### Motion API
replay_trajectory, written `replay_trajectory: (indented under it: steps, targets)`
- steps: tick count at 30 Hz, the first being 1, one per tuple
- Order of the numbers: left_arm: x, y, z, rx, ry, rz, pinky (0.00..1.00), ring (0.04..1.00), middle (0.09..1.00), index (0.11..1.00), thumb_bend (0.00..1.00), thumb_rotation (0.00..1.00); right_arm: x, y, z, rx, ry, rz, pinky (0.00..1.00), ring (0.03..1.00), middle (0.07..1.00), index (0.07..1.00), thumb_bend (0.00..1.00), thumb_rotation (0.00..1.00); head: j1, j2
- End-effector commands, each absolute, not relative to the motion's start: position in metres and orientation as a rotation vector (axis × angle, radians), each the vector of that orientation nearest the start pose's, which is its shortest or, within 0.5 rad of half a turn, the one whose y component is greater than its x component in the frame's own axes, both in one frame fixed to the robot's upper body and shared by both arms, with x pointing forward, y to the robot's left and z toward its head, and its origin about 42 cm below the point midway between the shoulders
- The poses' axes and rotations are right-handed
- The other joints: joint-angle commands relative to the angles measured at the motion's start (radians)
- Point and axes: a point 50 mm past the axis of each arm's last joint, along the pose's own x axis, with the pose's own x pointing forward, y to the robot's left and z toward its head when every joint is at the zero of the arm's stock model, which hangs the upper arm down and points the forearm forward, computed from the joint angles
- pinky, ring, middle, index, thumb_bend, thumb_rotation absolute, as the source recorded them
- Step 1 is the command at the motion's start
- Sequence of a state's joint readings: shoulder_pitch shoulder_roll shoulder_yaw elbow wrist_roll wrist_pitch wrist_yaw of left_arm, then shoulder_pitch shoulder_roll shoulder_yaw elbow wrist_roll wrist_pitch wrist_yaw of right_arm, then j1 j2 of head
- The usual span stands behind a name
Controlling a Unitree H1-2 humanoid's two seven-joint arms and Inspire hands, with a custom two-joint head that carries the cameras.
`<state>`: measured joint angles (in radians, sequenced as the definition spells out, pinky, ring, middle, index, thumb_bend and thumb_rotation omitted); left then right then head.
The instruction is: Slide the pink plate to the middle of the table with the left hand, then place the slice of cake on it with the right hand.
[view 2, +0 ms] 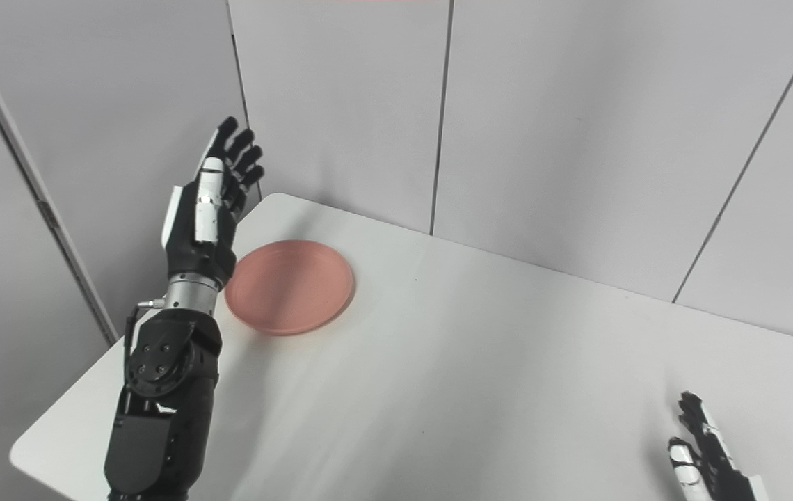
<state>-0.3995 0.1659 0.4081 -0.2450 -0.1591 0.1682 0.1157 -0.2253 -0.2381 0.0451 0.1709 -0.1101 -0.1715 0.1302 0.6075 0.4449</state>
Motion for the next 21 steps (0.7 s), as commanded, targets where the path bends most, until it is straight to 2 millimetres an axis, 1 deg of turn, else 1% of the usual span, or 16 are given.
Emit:
replay_trajectory:
  steps: [1, 6, 11, 21]
  targets:
    - [0.352, 0.346, 0.312, -0.068, -0.604, 0.394, 0.92, 0.935, 0.95, 0.936, 0.4, 1.0, 0.35, -0.273, 0.127, -0.388, -0.148, 0.189, 0.95, 0.954, 0.959, 0.952, 0.25, 1.0, 0.006, 0.0]
    - [0.353, 0.358, 0.305, -0.073, -0.57, 0.423, 0.94, 0.949, 0.964, 0.948, 0.38, 1.0, 0.349, -0.275, 0.127, -0.39, -0.156, 0.19, 0.96, 0.958, 0.962, 0.951, 0.23, 1.0, 0.014, -0.002]
    - [0.358, 0.365, 0.297, -0.101, -0.525, 0.443, 0.95, 0.958, 0.977, 0.963, 0.38, 1.0, 0.349, -0.274, 0.128, -0.387, -0.165, 0.191, 0.96, 0.962, 0.962, 0.949, 0.23, 1.0, 0.018, -0.002]
    - [0.368, 0.382, 0.273, -0.159, -0.458, 0.493, 0.97, 0.977, 0.988, 0.976, 0.35, 1.0, 0.349, -0.273, 0.129, -0.385, -0.158, 0.192, 0.96, 0.965, 0.965, 0.953, 0.22, 1.0, 0.021, -0.001]
